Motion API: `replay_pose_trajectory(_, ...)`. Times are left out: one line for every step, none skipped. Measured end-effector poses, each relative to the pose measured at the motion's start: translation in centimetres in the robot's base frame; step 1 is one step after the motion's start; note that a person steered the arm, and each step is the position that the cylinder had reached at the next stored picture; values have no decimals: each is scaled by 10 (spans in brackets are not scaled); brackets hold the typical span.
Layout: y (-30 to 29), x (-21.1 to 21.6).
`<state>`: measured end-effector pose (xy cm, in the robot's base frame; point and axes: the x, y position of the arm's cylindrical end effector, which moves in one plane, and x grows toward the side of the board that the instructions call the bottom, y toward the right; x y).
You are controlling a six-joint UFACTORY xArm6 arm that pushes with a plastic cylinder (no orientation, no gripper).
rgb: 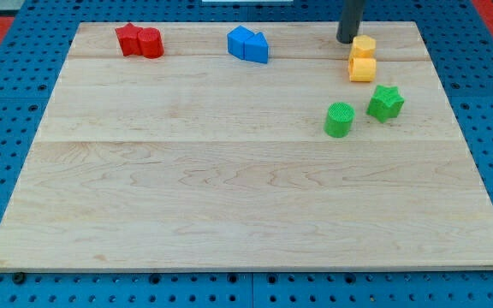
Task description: Point your arm towards red circle
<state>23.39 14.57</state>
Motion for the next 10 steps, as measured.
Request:
replay_pose_trajectory(-23,-3)
replay_pose_trajectory(-31,-6)
replay_pose_trajectory(-34,-6)
replay_pose_trajectory(-53,-28)
replay_pose_trajectory(-69,-40)
replay_pose_trajectory(-84,-41)
replay_pose_trajectory(-84,-42)
replay_pose_trajectory(-84,-42)
replay_pose_trajectory(-118,-40)
replay_pose_trajectory(-167,-40)
